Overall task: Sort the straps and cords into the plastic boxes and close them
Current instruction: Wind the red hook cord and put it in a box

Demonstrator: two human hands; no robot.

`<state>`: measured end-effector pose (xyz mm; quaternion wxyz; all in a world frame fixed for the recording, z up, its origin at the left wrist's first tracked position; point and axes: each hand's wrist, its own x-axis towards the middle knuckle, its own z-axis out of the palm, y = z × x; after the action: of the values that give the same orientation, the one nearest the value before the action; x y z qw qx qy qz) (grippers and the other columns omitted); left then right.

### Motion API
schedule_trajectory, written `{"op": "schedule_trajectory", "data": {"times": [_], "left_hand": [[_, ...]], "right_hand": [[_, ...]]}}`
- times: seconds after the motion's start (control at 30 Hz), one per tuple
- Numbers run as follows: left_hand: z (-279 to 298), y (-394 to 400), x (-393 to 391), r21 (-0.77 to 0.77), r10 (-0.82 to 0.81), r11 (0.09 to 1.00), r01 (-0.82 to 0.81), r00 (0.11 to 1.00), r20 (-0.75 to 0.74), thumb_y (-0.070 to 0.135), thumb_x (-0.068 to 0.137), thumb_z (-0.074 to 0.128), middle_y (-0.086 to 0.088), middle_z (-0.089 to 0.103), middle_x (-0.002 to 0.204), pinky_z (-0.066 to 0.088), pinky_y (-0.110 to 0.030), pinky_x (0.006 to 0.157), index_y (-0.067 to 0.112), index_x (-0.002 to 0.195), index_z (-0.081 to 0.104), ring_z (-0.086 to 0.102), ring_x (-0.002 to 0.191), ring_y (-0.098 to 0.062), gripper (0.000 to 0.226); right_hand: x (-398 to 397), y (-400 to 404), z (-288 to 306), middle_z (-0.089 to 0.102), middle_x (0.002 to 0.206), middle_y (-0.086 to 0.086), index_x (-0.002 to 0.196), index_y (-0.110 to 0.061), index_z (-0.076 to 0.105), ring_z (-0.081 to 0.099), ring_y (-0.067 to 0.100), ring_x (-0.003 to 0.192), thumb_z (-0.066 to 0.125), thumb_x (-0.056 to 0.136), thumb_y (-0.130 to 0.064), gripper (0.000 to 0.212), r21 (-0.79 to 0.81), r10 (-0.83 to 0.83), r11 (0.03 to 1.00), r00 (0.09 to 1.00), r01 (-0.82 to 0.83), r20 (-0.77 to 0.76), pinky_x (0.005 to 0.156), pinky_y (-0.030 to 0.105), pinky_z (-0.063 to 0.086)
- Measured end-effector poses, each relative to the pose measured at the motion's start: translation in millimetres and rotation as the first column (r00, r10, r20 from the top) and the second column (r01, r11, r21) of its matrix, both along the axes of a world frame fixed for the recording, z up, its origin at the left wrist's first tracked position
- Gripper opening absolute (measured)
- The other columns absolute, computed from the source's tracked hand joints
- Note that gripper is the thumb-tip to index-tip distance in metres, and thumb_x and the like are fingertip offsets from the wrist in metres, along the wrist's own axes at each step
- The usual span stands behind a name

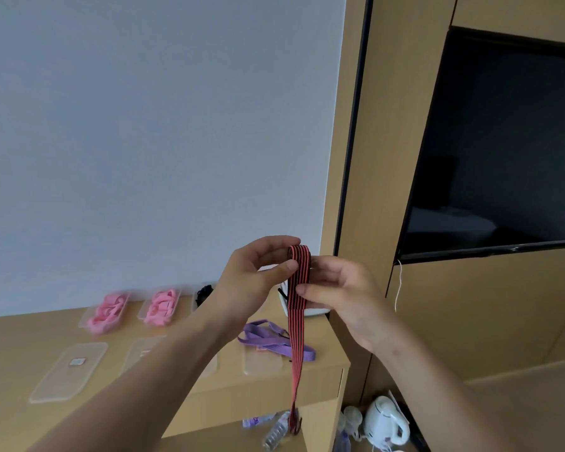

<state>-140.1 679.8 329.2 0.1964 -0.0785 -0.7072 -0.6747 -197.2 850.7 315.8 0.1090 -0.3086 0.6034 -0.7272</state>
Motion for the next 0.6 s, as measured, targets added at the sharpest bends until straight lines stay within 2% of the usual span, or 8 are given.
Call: {"op": "schedule_trajectory", "data": {"times": [0.1, 0.17, 0.23, 0.33, 0.47, 0.6], "left_hand": [[-0.7, -1.2, 2.2, 0.105, -0.139, 0.986, 0.129, 0.986, 0.096, 0.029, 0.092, 0.068, -0.004, 0.074, 0.121, 0.057, -0.036, 0.091, 0.021, 0.123, 0.069, 0.069, 0.115, -0.024, 0.032], [-4.1, -0.9, 2.9, 0.135, -0.243, 0.967, 0.216, 0.939, 0.242, 0.053, 0.094, 0.059, -0.008, 0.07, 0.125, 0.055, -0.049, 0.098, 0.023, 0.124, 0.069, 0.067, 0.117, -0.031, 0.044], [-8.5, 0.5, 2.4, 0.145, -0.251, 0.967, 0.21, 0.883, 0.398, 0.066, 0.095, 0.049, -0.016, 0.071, 0.12, 0.053, -0.055, 0.101, 0.017, 0.119, 0.071, 0.069, 0.111, -0.039, 0.059], [-11.3, 2.1, 1.9, 0.17, -0.224, 0.973, 0.159, 0.84, 0.495, 0.062, 0.099, 0.045, -0.019, 0.073, 0.102, 0.054, -0.058, 0.098, 0.006, 0.106, 0.07, 0.072, 0.094, -0.041, 0.062], [-7.9, 2.4, 1.0, 0.21, -0.215, 0.97, 0.123, 0.837, 0.503, 0.052, 0.1, 0.051, -0.018, 0.072, 0.097, 0.053, -0.059, 0.096, 0.002, 0.107, 0.071, 0.07, 0.087, -0.036, 0.054], [-4.9, 2.5, -1.6, 0.275, -0.22, 0.957, 0.097, 0.858, 0.465, 0.042, 0.099, 0.056, -0.017, 0.072, 0.091, 0.057, -0.048, 0.086, 0.003, 0.108, 0.073, 0.072, 0.081, -0.031, 0.044]], "right_hand": [[-0.9, 2.6, 3.3, 0.075, 0.096, 0.02, 0.105, -0.006, 0.074, 0.075, 0.037, 0.086, 0.075, 0.078, 0.011, 0.032, -0.042, -0.005, 0.999, 0.999, 0.006, 0.031, 0.072, 0.04, 0.062], [-0.7, 3.1, 5.4, 0.075, 0.097, 0.019, 0.108, -0.005, 0.071, 0.074, 0.038, 0.089, 0.077, 0.077, 0.011, 0.035, -0.055, -0.039, 0.998, 0.999, 0.041, 0.034, 0.076, 0.044, 0.062], [-2.3, 3.6, 6.3, 0.076, 0.098, 0.015, 0.109, -0.007, 0.071, 0.074, 0.035, 0.091, 0.079, 0.076, 0.009, 0.038, -0.056, -0.097, 0.994, 0.995, 0.097, -0.003, 0.078, 0.043, 0.062], [-5.0, 5.9, 7.0, 0.076, 0.1, 0.009, 0.107, -0.015, 0.073, 0.073, 0.028, 0.095, 0.084, 0.072, 0.003, 0.041, -0.05, -0.181, 0.983, 0.978, 0.176, -0.108, 0.085, 0.042, 0.059], [-5.0, 5.4, 1.5, 0.077, 0.101, -0.002, 0.103, -0.024, 0.073, 0.072, 0.015, 0.096, 0.087, 0.07, 0.0, 0.043, -0.008, -0.25, 0.966, 0.926, 0.259, -0.282, 0.085, 0.028, 0.056], [-1.2, 3.3, -5.7, 0.075, 0.098, -0.003, 0.102, -0.021, 0.073, 0.072, 0.022, 0.098, 0.082, 0.073, -0.001, 0.036, -0.006, -0.259, 0.957, 0.849, 0.289, -0.46, 0.09, 0.034, 0.057]]}}
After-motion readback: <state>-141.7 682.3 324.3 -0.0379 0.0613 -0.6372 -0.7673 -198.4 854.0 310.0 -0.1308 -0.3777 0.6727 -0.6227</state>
